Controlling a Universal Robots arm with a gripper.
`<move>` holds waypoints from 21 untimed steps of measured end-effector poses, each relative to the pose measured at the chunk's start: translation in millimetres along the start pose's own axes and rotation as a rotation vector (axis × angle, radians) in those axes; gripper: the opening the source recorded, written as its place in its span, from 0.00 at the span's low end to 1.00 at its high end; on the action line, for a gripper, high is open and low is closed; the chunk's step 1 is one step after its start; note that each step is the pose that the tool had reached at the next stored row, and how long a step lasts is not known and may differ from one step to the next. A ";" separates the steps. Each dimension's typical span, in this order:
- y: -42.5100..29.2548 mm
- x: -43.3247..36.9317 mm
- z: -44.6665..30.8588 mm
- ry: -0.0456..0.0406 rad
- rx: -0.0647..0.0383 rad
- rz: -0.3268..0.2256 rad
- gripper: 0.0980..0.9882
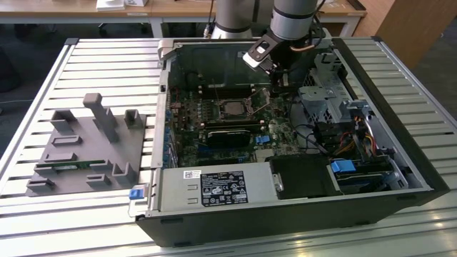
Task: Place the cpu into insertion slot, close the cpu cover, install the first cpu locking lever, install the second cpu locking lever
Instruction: 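Close the cpu cover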
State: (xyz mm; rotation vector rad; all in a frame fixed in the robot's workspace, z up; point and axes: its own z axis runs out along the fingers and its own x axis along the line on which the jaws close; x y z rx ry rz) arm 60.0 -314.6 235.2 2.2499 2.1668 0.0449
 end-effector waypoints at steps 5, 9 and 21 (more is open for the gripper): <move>-5.1 -0.2 -0.1 0.0002 0.000 0.000 0.01; -11.4 -0.4 -0.4 0.0000 0.000 0.000 0.01; -28.6 -1.1 -0.9 0.0001 0.000 0.000 0.01</move>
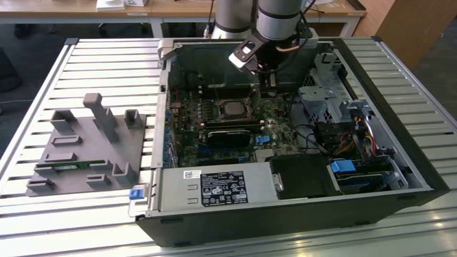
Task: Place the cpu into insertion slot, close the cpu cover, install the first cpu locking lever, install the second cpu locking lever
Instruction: 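Close the cpu cover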
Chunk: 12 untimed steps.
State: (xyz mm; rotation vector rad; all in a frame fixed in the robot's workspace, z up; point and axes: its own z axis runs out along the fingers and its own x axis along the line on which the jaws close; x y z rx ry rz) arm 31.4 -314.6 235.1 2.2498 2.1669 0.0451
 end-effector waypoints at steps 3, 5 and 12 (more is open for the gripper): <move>-1.8 -0.1 0.0 -0.0001 0.000 0.000 0.01; -2.7 -0.1 0.0 0.0000 0.000 0.000 0.01; -7.7 -0.3 0.0 0.0000 0.000 0.000 0.01</move>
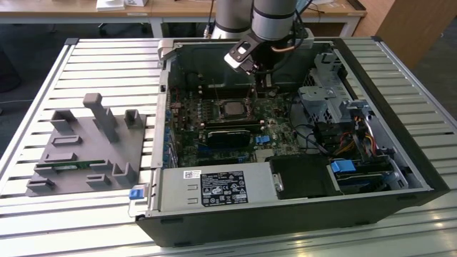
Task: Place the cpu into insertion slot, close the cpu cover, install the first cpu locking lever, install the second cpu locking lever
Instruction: 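Close the cpu cover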
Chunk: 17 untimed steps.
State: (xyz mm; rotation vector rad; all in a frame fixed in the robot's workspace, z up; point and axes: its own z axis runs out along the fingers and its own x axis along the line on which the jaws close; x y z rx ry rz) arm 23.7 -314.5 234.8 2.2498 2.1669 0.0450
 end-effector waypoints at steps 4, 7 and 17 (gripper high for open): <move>-3.4 -0.1 0.2 0.0000 0.000 0.000 0.01; -7.5 -0.3 0.4 -0.0001 0.000 0.000 0.01; -15.9 -0.6 1.4 -0.0001 0.000 0.000 0.01</move>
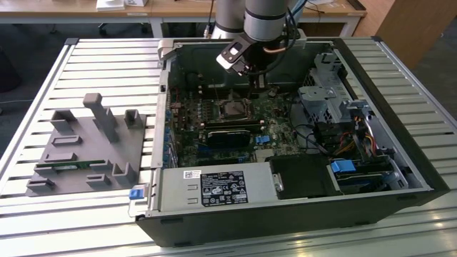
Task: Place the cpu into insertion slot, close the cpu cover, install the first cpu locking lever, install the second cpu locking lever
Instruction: 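Close the cpu cover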
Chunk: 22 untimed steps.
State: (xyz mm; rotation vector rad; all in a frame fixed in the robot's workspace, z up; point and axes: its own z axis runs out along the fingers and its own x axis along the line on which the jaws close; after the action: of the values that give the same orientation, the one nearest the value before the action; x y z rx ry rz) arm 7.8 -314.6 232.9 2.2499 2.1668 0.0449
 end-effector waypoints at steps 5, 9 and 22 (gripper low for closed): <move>-2.9 -0.1 1.9 0.0000 0.000 0.000 0.01; -7.1 -2.3 4.6 -0.0001 0.000 0.000 0.01; -30.9 -4.2 10.5 -0.0001 0.002 0.000 0.01</move>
State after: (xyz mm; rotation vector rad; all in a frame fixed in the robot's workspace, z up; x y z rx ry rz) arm -22.9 -317.5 221.3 2.2507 2.1676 0.0430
